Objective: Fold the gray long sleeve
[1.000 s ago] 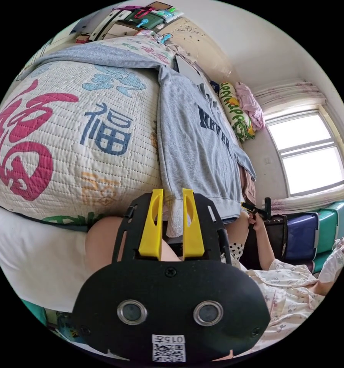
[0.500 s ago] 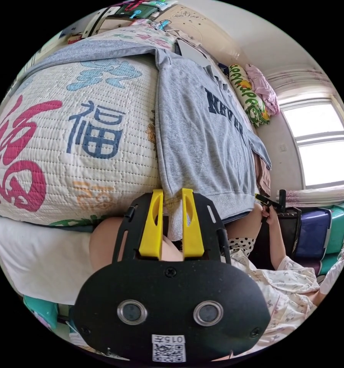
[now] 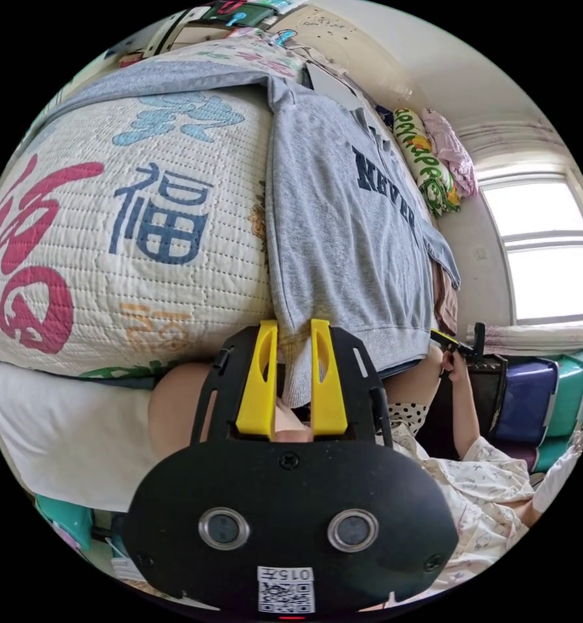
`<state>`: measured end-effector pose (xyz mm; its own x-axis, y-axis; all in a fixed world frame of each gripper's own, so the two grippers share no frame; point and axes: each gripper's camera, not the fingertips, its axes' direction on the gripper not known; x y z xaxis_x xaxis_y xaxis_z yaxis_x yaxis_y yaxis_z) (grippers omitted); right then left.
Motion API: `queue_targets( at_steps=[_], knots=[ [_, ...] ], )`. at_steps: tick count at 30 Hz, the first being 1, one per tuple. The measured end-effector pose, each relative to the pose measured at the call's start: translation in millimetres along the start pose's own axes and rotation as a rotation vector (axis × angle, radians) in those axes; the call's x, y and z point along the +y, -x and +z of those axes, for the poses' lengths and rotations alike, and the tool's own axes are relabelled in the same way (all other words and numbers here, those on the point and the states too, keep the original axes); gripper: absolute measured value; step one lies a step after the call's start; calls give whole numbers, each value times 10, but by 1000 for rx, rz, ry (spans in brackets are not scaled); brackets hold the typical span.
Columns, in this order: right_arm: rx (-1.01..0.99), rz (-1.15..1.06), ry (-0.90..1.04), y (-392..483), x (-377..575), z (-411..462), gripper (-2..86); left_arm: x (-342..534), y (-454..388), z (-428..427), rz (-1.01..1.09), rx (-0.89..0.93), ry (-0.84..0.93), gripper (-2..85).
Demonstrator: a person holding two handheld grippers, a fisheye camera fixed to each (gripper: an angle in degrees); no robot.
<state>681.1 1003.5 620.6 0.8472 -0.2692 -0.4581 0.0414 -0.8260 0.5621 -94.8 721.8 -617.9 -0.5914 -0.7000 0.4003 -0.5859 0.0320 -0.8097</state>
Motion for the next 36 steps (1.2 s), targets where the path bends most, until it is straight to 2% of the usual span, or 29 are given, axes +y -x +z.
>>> queue_targets(
  at_steps=[3, 7, 11, 17, 24, 30, 36],
  knots=[
    [-80, 45, -18, -209, 29, 78, 60, 70, -49, -60, -1, 5, -28, 61],
    [-74, 37, -32, -277, 71, 194, 46, 176, -147, -164, 17, -11, -70, 38],
    [20, 65, -24, -428, 134, 322, 17, 248, -292, -292, 42, -85, -88, 21],
    [148, -47, 24, -446, 175, 521, 2, 325, -475, -512, 62, -137, -111, 18],
    [256, -111, 76, -430, 112, 1067, 2, 186, -931, -381, 125, -291, -22, 21],
    [392, -183, 104, -343, 97, 1453, 3, 129, -1224, -382, 140, -356, 5, 32],
    [332, -148, 64, -584, 143, 1620, 4, 172, -1526, -434, 156, -432, -16, 36]
  ],
)
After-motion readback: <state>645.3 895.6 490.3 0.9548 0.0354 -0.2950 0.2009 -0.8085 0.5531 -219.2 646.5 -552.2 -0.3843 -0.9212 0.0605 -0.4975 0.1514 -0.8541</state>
